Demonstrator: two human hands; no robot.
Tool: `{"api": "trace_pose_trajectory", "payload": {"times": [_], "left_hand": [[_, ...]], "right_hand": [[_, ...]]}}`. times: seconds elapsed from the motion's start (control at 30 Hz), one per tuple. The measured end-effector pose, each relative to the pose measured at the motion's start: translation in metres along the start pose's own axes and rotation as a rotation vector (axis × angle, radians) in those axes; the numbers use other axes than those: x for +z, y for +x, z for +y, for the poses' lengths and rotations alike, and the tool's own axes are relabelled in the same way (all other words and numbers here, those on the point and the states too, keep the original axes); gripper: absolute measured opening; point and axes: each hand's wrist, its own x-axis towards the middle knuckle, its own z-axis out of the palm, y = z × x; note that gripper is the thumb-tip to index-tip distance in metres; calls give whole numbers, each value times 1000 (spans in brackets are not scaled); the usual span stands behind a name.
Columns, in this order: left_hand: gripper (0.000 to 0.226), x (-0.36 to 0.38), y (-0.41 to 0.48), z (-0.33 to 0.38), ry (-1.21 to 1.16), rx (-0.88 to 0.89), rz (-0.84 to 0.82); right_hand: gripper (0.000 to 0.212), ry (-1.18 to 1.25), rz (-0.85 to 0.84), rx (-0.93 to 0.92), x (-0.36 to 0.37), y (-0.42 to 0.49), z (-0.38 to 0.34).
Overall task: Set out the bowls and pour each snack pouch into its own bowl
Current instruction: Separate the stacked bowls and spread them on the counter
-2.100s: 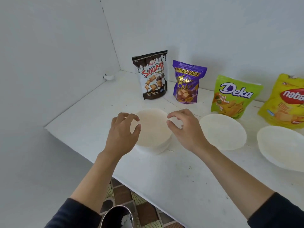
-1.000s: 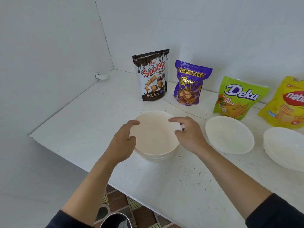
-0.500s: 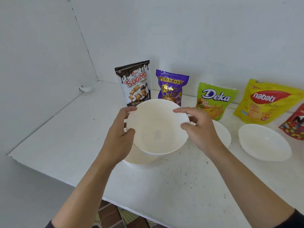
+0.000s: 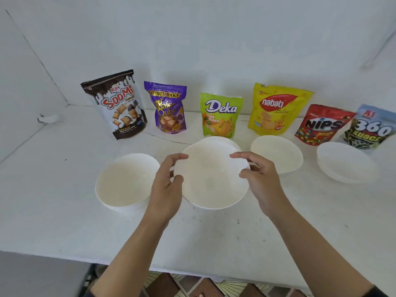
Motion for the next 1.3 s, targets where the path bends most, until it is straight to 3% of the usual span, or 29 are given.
{"api": "trace_pose_trajectory", "payload": {"times": [0.4, 0.6, 0.8, 1.07, 1.3], "left_hand": [[57, 18, -39, -55, 9, -158, -21], [56, 14, -33, -59, 72, -111, -62], [43, -5, -23, -48, 127, -3, -86], [31, -65, 12, -10, 287, 185, 89], [28, -125, 32, -25, 418, 128, 324]], "right_hand": [[55, -84, -12, 171, -4, -31, 65], [52, -139, 40, 111, 1, -32, 72], [25, -166, 100, -48, 12, -20, 42], [14, -33, -39, -198, 74, 11, -12], [13, -103, -219, -209, 141, 30, -12]]}}
